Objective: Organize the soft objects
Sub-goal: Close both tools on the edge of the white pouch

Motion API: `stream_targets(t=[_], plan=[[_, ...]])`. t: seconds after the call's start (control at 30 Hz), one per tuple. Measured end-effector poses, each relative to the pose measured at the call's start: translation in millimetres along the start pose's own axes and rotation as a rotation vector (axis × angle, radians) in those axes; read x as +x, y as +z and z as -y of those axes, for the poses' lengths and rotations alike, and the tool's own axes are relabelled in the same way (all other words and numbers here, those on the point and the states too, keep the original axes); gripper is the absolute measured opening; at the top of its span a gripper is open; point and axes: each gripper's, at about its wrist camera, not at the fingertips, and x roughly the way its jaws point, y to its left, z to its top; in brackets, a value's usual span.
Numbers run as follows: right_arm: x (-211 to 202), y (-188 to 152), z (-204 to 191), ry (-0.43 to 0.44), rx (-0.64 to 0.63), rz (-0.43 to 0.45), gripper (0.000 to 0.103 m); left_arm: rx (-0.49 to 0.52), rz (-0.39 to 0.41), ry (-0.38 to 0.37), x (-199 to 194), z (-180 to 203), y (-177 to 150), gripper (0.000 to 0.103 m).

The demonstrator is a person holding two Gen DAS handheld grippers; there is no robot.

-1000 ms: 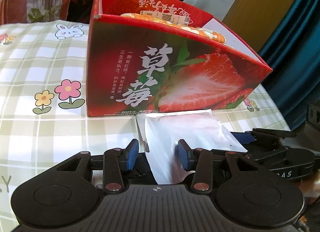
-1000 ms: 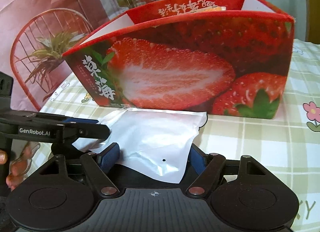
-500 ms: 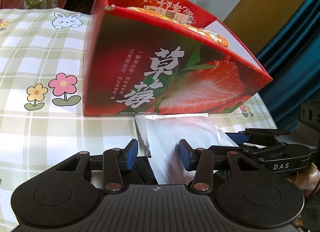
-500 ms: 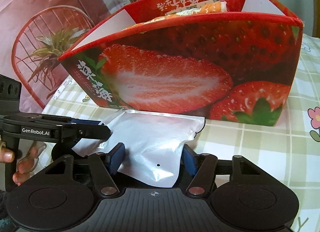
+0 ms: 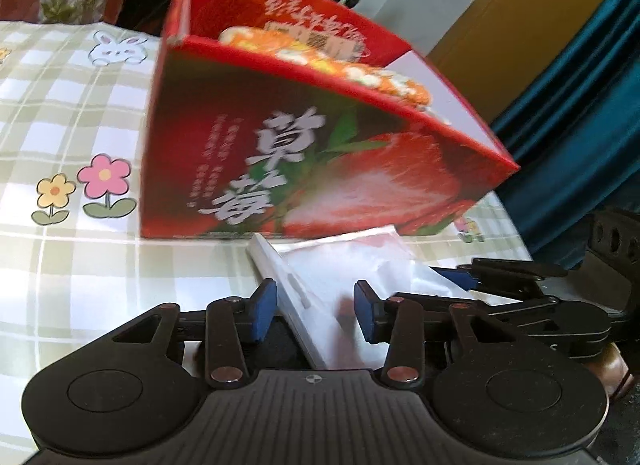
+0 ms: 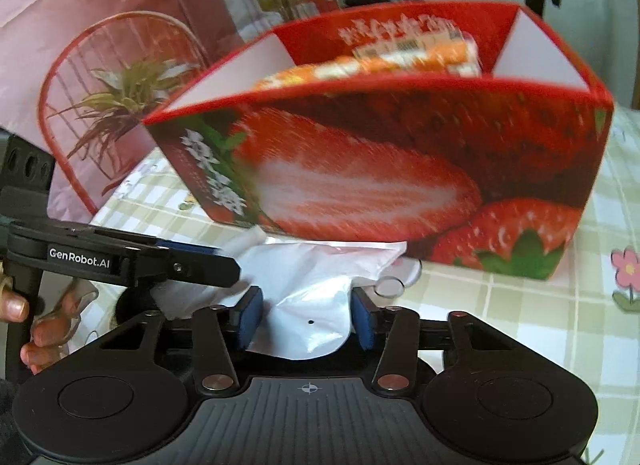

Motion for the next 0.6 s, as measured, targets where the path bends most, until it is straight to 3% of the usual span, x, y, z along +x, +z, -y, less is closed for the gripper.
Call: stream_targets(t=[0.07,0.17,0.33,0.47,0.6], plan=[[-4,1,-4,-0.008,-0.019,0.006,0.042,0.037,-0.003,0.02,-4,5,0,0.044],[-8,0,-5,-0.011,-0.02,0.011,0.037,0.04,-0.009,0.056,-4,6,-3,0.033],[-10,-6,-4,-0.011,-0.013,0.007,0.034,-0.041,0.013,0.013,-10,-9,-10,0.025],[-15,-8,-7,-0.013,-0.002,0.025,0.033,-0.025,0.043,0.049,-18,-8,-14,0.006],[-24,-3,-14,-0.01,-0.028,0.056,0.033,-0.01,0.068,0.05,-29,-6,-15,0.006]])
